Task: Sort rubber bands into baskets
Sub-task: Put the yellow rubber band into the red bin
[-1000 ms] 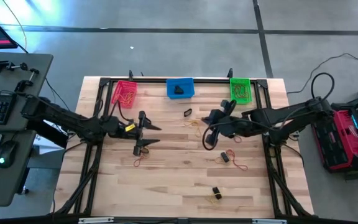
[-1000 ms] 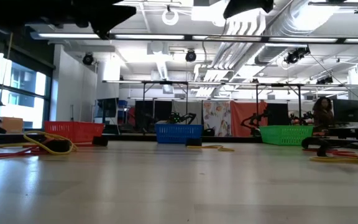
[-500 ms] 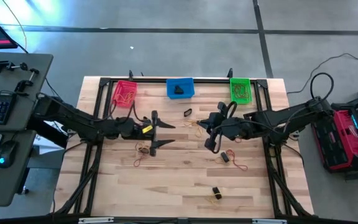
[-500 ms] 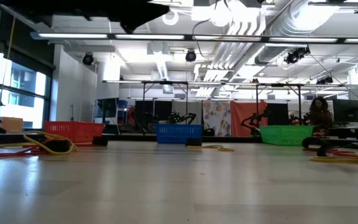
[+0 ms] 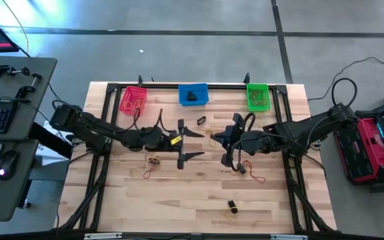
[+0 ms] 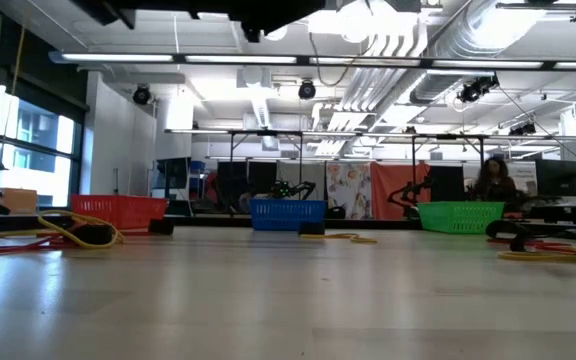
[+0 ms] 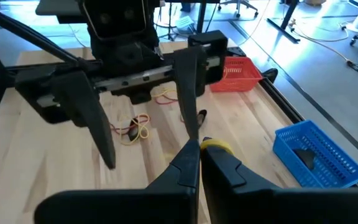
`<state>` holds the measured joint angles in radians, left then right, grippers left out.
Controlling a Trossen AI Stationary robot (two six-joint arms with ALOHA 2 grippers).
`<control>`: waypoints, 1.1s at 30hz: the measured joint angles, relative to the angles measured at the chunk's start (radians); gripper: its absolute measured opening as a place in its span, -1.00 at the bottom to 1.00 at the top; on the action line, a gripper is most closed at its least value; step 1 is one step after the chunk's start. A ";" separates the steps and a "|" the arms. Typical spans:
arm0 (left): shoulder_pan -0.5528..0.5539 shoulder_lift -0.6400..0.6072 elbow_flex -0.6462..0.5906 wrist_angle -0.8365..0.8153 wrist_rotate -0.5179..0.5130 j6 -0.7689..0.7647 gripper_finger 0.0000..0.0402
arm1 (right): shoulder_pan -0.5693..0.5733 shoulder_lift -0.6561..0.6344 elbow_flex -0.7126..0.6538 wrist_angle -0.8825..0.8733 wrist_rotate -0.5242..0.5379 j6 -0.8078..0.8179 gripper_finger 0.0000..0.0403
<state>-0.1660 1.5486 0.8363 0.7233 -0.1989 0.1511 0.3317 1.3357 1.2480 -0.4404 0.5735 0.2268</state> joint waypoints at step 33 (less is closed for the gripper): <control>0.101 0.112 0.148 -0.035 0.164 -0.069 0.04 | 0.005 0.000 0.000 0.025 -0.027 -0.028 -1.00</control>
<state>-0.0654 1.6604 0.9844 0.6880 -0.0354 0.0823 0.3367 1.3361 1.2480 -0.4154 0.5461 0.1985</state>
